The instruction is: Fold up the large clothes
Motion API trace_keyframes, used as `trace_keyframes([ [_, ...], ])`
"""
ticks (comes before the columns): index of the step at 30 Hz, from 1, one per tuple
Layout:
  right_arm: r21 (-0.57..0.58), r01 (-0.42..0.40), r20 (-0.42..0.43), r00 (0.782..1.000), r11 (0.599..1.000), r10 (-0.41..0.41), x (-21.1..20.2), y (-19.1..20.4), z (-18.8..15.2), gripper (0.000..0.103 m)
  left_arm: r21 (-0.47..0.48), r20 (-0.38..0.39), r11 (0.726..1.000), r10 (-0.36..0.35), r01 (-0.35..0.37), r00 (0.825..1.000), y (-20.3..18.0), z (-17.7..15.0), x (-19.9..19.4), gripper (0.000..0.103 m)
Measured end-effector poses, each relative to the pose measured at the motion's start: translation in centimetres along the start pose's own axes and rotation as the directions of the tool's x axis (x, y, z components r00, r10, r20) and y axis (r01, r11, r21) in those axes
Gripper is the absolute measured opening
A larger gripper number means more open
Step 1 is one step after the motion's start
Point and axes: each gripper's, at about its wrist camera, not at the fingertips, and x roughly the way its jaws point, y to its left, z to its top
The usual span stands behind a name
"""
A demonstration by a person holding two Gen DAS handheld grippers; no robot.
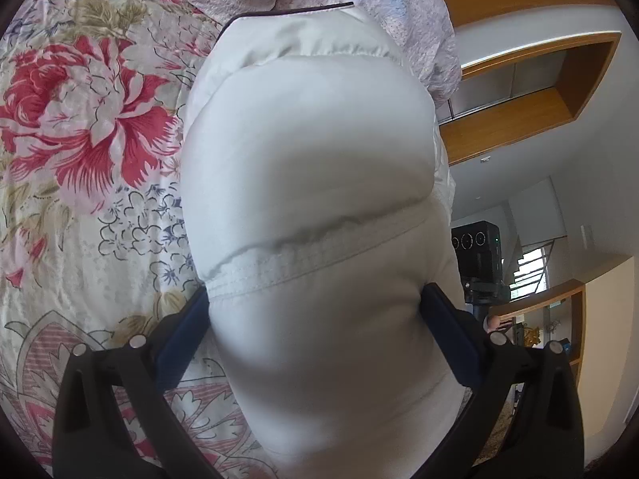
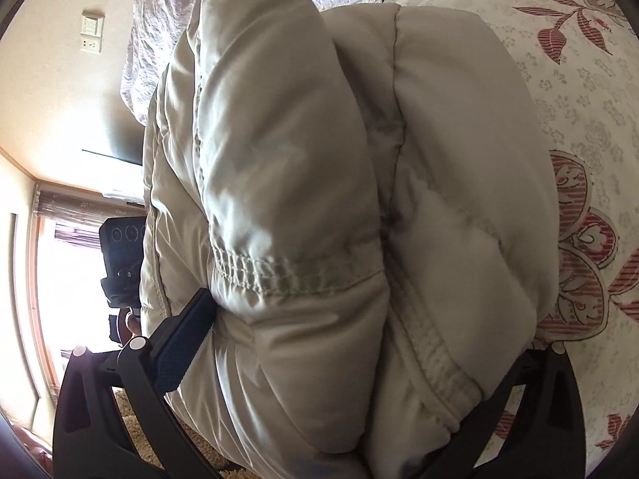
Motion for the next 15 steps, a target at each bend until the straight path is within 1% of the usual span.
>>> trace_keyframes([
  [2,-0.001,-0.006,0.000,1.000,1.000,0.006,-0.3,-0.5,-0.1,0.102,0.002,0.009,1.000,0.000,0.000,1.000,0.0,-0.2,-0.3,0.101],
  [5,0.005,-0.009,0.002,1.000,1.000,0.009,-0.4,-1.1,0.4,0.102,-0.011,0.040,1.000,0.001,-0.001,0.999,0.0,-0.4,-0.2,0.101],
  [7,-0.009,-0.015,0.015,1.000,1.000,0.015,-0.3,-1.3,0.0,0.102,-0.015,0.063,1.000,0.005,-0.004,0.998,-0.5,-0.6,0.1,0.101],
  [10,-0.046,-0.064,0.035,0.997,0.997,0.066,-0.3,-1.6,-0.6,0.102,-0.011,0.079,1.000,0.000,0.000,0.997,-1.0,-1.0,0.4,0.101],
  [15,-0.085,-0.129,0.057,0.989,0.988,0.134,-0.3,-1.7,-1.3,0.100,-0.008,0.089,0.999,-0.030,0.031,0.996,-2.1,-1.2,0.4,0.097],
])
